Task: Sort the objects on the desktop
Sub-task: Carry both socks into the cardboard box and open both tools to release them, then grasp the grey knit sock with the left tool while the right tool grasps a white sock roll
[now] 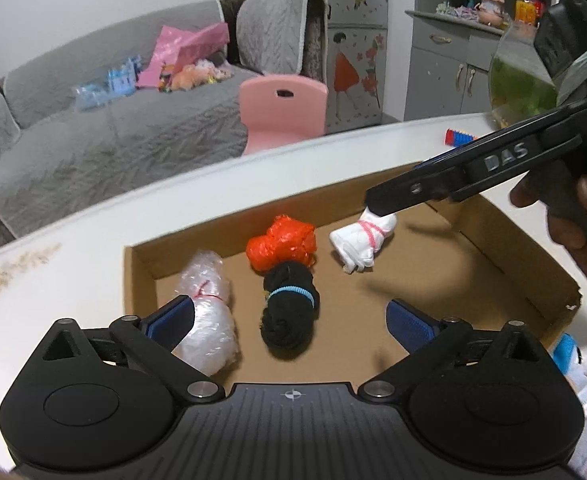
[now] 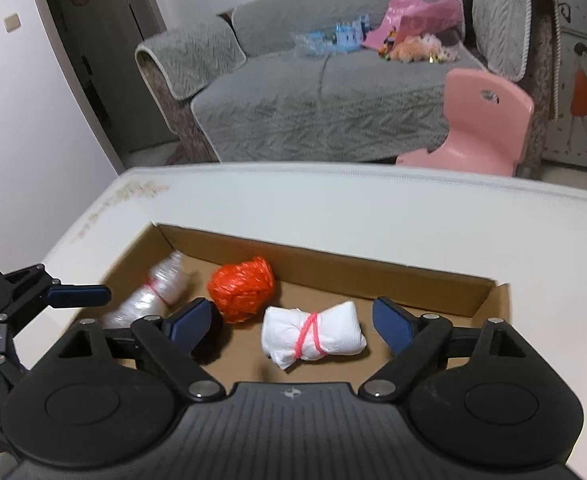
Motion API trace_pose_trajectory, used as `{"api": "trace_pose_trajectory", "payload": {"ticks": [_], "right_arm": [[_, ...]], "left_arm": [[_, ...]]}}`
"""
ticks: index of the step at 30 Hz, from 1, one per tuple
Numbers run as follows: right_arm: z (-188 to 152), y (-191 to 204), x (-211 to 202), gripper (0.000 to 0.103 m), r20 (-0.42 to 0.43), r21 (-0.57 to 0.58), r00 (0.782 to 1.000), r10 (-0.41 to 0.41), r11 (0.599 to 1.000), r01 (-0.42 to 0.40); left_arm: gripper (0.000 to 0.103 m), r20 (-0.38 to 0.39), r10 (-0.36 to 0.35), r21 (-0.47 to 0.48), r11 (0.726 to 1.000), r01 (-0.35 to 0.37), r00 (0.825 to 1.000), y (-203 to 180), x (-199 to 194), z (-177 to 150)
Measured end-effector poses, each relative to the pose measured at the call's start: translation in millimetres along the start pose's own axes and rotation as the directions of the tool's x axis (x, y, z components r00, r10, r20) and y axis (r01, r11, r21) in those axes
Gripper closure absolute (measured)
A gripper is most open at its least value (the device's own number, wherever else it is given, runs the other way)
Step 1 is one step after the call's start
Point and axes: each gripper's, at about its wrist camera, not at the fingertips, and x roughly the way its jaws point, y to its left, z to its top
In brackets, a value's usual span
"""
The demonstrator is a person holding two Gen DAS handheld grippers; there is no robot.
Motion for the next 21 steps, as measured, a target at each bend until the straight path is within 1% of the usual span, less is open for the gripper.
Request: {"api": "trace_pose_trajectory", "payload": {"ticks": [6, 8, 11, 16, 18, 21], "right_arm": [[-9, 8, -41, 0.015, 0.053, 0.006, 0.998, 0.024, 1.000, -0.024], [-16, 10, -59, 0.012, 0.072, 0.005, 0.996, 0.050, 0.999, -0.050], [-29, 14, -83, 0.009, 0.099, -0.011, 0.994, 0.056, 0.998, -0.056], [-64, 19, -126, 0.007, 0.132, -0.023, 0.988, 0.080, 0.997, -0.077], [-83, 21, -138, 0.005, 0.139, -0.029, 0.986, 0.089, 0.996, -0.085], [-109, 24, -151, 0.004, 0.126, -0.034, 0.986, 0.110, 0.994, -0.106]], "left_arm": [[0.000, 0.039, 0.010, 0.024, 1.000, -0.011, 0.999, -9, -33, -1], [0.000, 0.049, 0.008, 0.024, 1.000, -0.009, 0.999, -11, -45, -4], [0.000, 0.063, -0.002, 0.060, 0.998, -0.002, 0.998, -16, -66, -12], [0.000, 0.087, 0.021, 0.146, 0.989, -0.034, 0.996, -33, -101, -39], [0.000, 0.078, 0.017, 0.173, 0.984, -0.031, 0.997, -41, -111, -53], [0.000, 0.060, -0.012, 0.210, 0.978, 0.000, 0.998, -55, -120, -75]]}}
